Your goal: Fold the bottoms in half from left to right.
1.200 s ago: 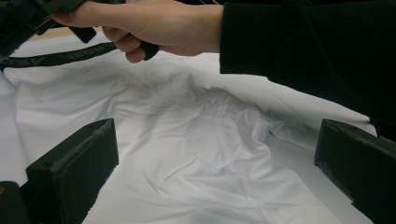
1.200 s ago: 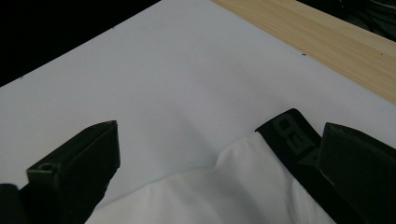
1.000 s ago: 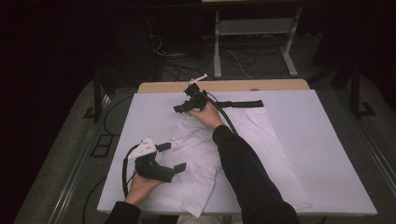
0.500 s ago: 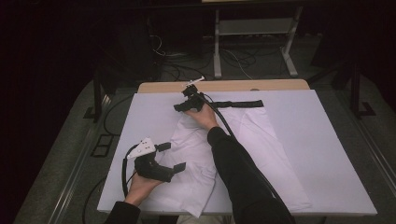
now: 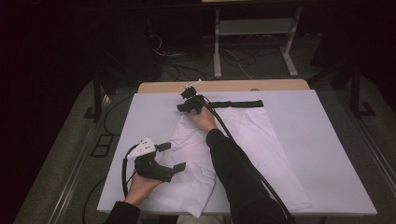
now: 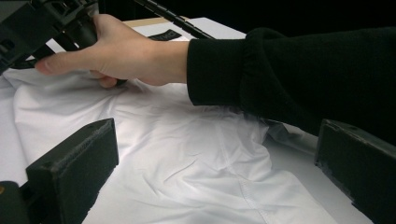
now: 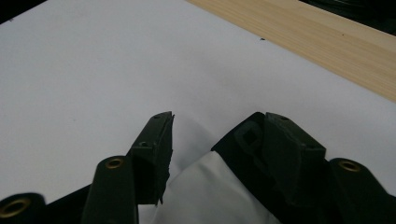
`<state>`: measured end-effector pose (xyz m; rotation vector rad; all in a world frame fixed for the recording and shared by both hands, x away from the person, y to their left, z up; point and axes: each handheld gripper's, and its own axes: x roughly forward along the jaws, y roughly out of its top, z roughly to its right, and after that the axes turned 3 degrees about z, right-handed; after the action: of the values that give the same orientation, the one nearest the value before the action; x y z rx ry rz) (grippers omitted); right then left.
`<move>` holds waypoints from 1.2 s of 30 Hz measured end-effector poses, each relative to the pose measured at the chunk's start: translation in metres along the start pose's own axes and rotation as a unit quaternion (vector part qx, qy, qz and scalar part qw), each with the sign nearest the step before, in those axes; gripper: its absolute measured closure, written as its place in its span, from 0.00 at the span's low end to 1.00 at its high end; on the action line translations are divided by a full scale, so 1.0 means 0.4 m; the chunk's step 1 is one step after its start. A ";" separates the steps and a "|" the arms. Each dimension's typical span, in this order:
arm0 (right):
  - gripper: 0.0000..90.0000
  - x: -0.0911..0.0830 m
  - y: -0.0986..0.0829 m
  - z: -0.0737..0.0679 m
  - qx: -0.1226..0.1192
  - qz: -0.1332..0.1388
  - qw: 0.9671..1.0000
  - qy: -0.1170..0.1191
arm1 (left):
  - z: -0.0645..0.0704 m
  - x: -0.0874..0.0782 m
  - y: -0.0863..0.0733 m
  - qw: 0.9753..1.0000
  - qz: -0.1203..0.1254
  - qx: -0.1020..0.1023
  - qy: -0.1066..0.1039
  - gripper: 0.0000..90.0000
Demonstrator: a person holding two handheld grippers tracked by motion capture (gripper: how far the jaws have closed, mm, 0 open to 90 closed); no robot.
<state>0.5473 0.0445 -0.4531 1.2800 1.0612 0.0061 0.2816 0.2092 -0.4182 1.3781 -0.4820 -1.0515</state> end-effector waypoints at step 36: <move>0.95 -0.072 -0.001 0.022 0.032 0.014 0.999 0.011 | -0.031 -0.086 -0.011 0.995 -0.071 -0.050 0.053 0.00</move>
<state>0.5369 0.0222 -0.4360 1.3553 1.0701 0.0065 0.2732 0.2450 -0.4148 1.3867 -0.2535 -1.0964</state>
